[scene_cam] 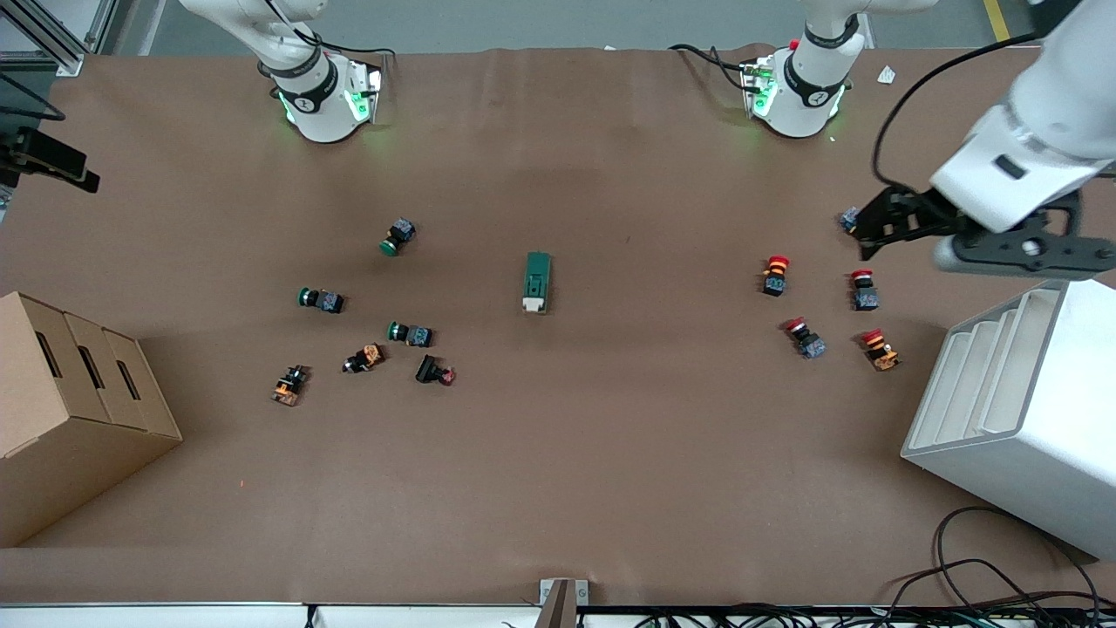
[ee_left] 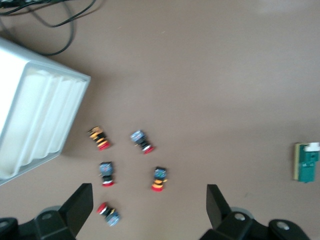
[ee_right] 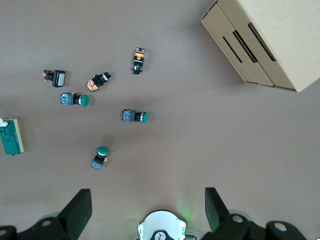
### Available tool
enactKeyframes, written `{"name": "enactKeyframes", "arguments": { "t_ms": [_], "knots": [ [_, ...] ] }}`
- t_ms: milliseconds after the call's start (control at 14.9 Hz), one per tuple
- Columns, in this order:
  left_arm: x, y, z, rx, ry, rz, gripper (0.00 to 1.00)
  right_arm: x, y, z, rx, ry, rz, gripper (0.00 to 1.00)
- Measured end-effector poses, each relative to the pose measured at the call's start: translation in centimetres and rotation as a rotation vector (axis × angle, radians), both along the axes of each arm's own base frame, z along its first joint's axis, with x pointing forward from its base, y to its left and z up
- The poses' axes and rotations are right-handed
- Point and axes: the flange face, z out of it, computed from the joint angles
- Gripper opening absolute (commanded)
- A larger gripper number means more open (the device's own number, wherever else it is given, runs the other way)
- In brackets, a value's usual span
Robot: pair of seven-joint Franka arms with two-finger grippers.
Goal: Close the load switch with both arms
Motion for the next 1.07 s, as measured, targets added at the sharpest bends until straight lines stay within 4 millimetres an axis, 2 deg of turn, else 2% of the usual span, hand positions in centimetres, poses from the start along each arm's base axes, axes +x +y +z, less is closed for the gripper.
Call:
{"name": "enactKeyframes", "arguments": {
  "t_ms": [134,268,603,803,1071],
  "knots": [
    [-1.3,2.9,0.3,0.016,0.01,0.012,1.0,-0.6,0.9,-0.1,-0.001,-0.016,0.016,1.0],
    [-2.9,4.5,0.5,0.026,0.019,0.016,1.0,-1.3,1.2,-0.1,-0.001,-0.022,0.021,1.0],
    [-6.1,5.1,0.8,-0.015,0.037,0.028,1.0,-1.7,1.2,-0.2,-0.001,-0.025,0.022,1.0],
    [-7.1,6.5,0.3,-0.029,0.047,0.058,1.0,-1.7,1.1,-0.2,-0.001,-0.025,0.019,1.0],
    [-8.0,6.7,-0.1,-0.026,0.041,0.062,1.0,-1.7,1.1,-0.2,-0.001,-0.026,0.02,1.0]
  ]
}}
